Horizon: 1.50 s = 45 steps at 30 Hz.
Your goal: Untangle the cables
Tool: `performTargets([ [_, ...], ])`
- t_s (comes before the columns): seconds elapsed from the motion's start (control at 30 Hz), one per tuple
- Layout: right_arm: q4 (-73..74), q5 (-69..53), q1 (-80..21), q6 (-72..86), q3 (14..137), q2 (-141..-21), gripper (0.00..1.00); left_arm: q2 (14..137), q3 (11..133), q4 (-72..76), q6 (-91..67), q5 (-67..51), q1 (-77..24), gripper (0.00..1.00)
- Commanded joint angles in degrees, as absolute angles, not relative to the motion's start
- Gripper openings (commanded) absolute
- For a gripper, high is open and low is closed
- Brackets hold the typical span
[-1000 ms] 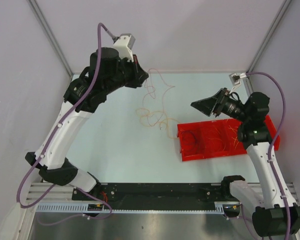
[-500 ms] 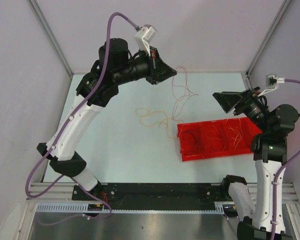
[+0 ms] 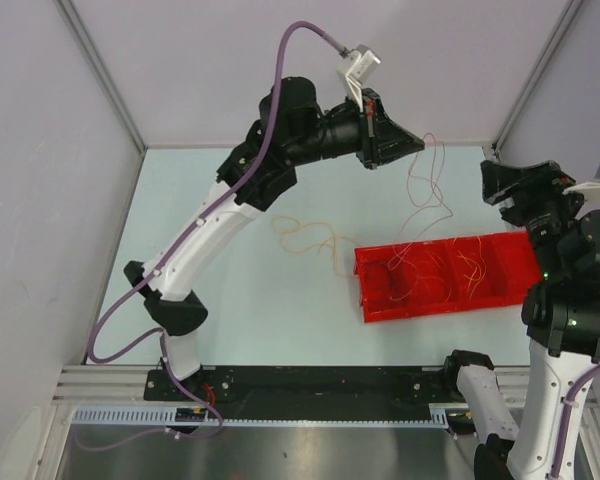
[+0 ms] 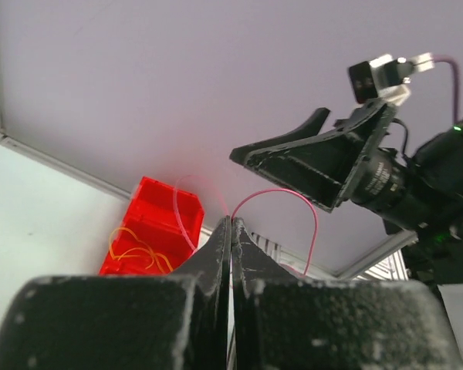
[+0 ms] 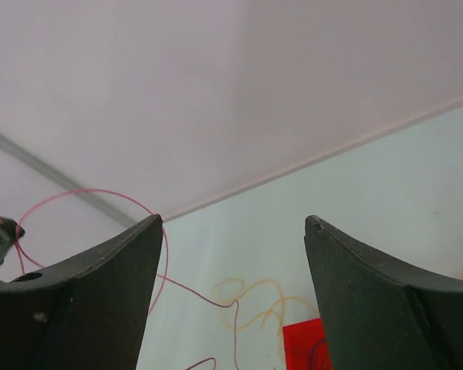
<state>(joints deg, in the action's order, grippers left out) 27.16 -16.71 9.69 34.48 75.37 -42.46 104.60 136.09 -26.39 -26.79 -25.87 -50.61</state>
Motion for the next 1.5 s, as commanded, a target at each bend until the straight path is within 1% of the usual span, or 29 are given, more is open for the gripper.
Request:
performTargets([
  [0.0,35.41,-0.02,8.53,31.38,82.51,-43.07,0.79,107.57,139.74,-17.59,-30.85,-26.98,-52.29,0.00],
  [0.03,36.12,5.57,8.09,31.38,83.49,-43.07,0.78,108.19,139.92,-16.10,-31.11,-26.98,-52.73,0.00],
  [0.1,37.26,10.44,7.12,31.12,85.24,-42.54,0.77,109.15,139.83,-14.77,-31.81,-26.98,-53.00,0.00],
  [0.13,37.27,15.24,5.99,30.68,85.51,-41.67,0.76,110.03,139.75,-13.98,-31.99,-26.55,-53.35,0.00],
  [0.23,35.95,22.03,4.23,29.36,85.69,-39.39,0.75,112.05,139.75,-12.31,-32.96,-26.02,-53.96,0.00],
  [0.3,34.98,23.46,3.78,28.57,85.69,-38.76,0.74,113.20,139.57,-11.69,-33.22,-25.93,-54.31,0.00],
  [0.53,35.42,21.27,2.64,27.33,85.25,-38.06,0.74,116.89,137.55,-9.41,-32.43,-23.64,-55.37,0.00],
  [0.77,35.77,18.37,2.37,27.51,84.11,-37.97,0.74,119.53,139.75,-4.66,-32.78,-24.70,-55.28,0.00],
  [0.93,36.82,17.75,2.29,27.34,83.50,-37.62,0.74,119.79,132.64,-1.50,-33.57,-24.88,-55.37,0.00],
  [1.1,37.44,16.79,2.20,26.90,82.88,-37.62,0.74,119.62,126.31,-3.25,-31.91,-19.96,-55.28,0.00],
  [1.23,37.53,15.56,2.20,27.16,82.18,-37.62,0.74,122.07,125.77,-3.87,-30.59,-18.72,-55.20,0.00],
  [1.37,37.88,13.89,2.20,27.51,81.13,-37.79,0.74,127.86,127.79,-4.65,-30.94,-20.39,-54.93,0.00],
  [1.47,38.41,12.92,2.20,27.60,80.69,-37.79,0.74,129.20,126.75,-4.49,-31.20,-18.82,-54.67,0.00],
])
